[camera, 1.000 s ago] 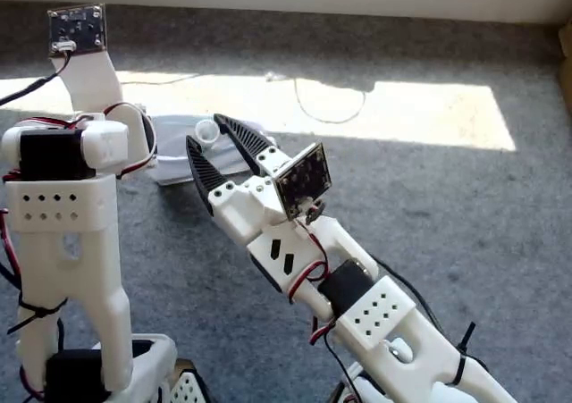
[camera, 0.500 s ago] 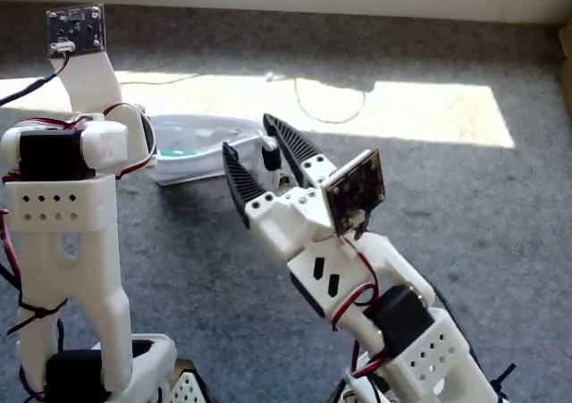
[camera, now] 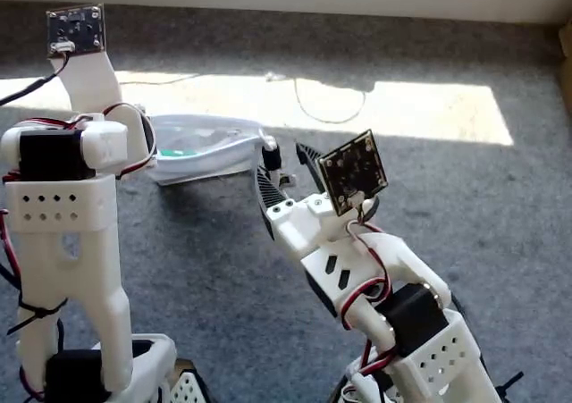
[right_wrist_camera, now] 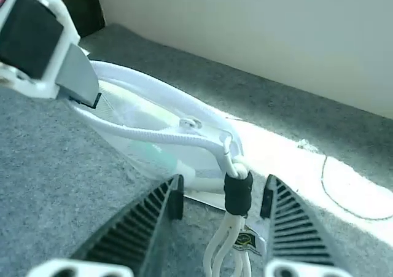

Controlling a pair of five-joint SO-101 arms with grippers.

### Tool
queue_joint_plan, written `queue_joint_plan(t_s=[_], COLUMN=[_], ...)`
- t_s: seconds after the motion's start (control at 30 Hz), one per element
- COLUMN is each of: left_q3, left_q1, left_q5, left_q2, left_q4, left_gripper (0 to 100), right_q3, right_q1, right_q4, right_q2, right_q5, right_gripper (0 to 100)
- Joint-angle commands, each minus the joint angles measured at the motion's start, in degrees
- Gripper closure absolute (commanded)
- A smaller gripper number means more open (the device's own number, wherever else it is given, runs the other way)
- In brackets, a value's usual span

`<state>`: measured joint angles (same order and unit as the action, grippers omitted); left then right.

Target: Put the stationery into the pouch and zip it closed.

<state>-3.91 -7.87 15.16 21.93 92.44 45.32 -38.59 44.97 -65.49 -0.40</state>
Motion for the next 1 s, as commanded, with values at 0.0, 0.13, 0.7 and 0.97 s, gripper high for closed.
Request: queue_joint_plan(t_s=[0.0,0.13,0.7,0.97], left_q3=[0.1,0.1,2.5,2.5], left_q1=[-0.6,-0.6,-0.6,-0.6], left_q5=[0.3,0.3,0.3,0.3], left_q2=[0.2,0.1,0.5,0.5], left_q4=[-0.5,-0.6,-2.2,-2.2], left_gripper=[99,99,99,99], right_q3=[2.6,6.5,5.7,5.7], right_q1=[0.7,0.7,6.5,6.4], right_q4=[-6.8,-11.5,-21.0,-21.0], right_q2=[-1.2,2.9,17.7,17.8], right_q5=[0.0,0.0,0.0,0.0], right_gripper=[80.0,80.0,80.0,89.8])
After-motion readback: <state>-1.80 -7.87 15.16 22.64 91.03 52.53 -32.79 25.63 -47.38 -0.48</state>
